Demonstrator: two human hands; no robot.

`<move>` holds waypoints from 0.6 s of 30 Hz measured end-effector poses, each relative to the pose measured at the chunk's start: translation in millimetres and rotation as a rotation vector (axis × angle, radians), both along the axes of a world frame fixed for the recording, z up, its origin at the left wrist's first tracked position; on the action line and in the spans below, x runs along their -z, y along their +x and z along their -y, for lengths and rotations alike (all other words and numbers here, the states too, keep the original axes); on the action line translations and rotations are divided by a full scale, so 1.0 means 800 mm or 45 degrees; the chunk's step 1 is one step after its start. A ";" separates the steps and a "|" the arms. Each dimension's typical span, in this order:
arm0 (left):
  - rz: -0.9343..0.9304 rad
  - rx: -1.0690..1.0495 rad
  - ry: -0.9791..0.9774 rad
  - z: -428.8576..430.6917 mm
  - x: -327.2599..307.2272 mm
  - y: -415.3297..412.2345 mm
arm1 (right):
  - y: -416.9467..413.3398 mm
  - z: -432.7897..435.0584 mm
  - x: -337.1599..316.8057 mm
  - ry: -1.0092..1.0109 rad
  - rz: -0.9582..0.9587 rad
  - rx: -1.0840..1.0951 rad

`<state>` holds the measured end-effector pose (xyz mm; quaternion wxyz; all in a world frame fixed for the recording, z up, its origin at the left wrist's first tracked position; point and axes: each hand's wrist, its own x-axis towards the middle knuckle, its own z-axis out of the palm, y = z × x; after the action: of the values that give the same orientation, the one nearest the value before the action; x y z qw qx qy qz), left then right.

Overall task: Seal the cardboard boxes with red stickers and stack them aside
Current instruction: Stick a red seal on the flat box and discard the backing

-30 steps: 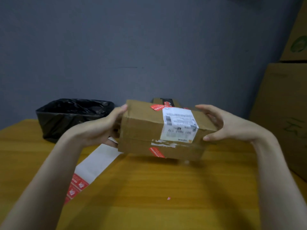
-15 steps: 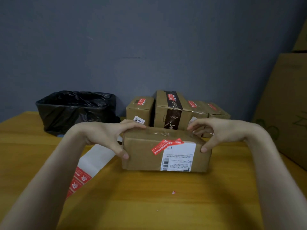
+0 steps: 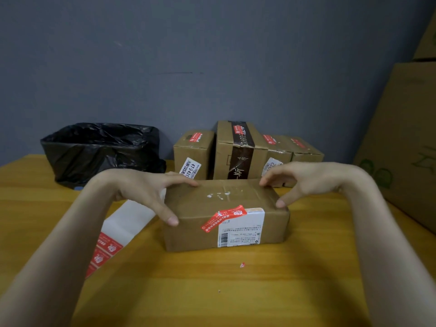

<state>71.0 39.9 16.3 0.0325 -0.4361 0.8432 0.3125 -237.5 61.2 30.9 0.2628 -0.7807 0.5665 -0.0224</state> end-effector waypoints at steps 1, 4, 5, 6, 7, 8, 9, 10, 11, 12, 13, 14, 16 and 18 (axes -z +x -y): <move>-0.022 -0.018 0.029 0.001 -0.001 -0.002 | 0.002 -0.001 0.000 -0.005 0.010 -0.003; -0.114 -0.015 -0.071 0.008 0.005 -0.020 | 0.010 -0.003 -0.004 -0.124 0.011 -0.006; -0.172 0.011 -0.138 0.008 0.005 -0.029 | 0.014 -0.003 -0.006 -0.188 0.016 -0.002; -0.232 0.048 -0.207 0.008 0.008 -0.037 | 0.019 -0.005 -0.008 -0.244 0.030 0.000; -0.279 0.089 -0.247 0.009 0.010 -0.042 | 0.025 -0.007 -0.010 -0.282 0.048 -0.004; -0.302 0.138 -0.256 0.009 0.012 -0.047 | 0.031 -0.009 -0.011 -0.303 0.059 -0.018; -0.303 0.179 -0.248 0.008 0.014 -0.051 | 0.038 -0.012 -0.012 -0.305 0.059 -0.041; -0.294 0.216 -0.238 0.008 0.015 -0.054 | 0.044 -0.016 -0.012 -0.291 0.055 -0.063; -0.281 0.246 -0.233 0.007 0.016 -0.057 | 0.050 -0.019 -0.009 -0.263 0.051 -0.077; -0.261 0.269 -0.237 0.007 0.018 -0.059 | 0.055 -0.021 -0.006 -0.226 0.052 -0.080; -0.239 0.287 -0.239 0.008 0.020 -0.061 | 0.059 -0.023 -0.001 -0.189 0.055 -0.071; -0.223 0.300 -0.235 0.008 0.022 -0.062 | 0.063 -0.025 0.004 -0.158 0.056 -0.055; -0.212 0.303 -0.208 0.010 0.026 -0.062 | 0.067 -0.027 0.012 -0.124 0.070 -0.022; -0.213 0.302 -0.191 0.012 0.029 -0.062 | 0.070 -0.029 0.017 -0.118 0.107 0.009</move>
<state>21.6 30.5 -6.6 -0.0337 -0.3072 0.9095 0.2780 -181.9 84.4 17.1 0.2499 -0.7885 0.5560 -0.0821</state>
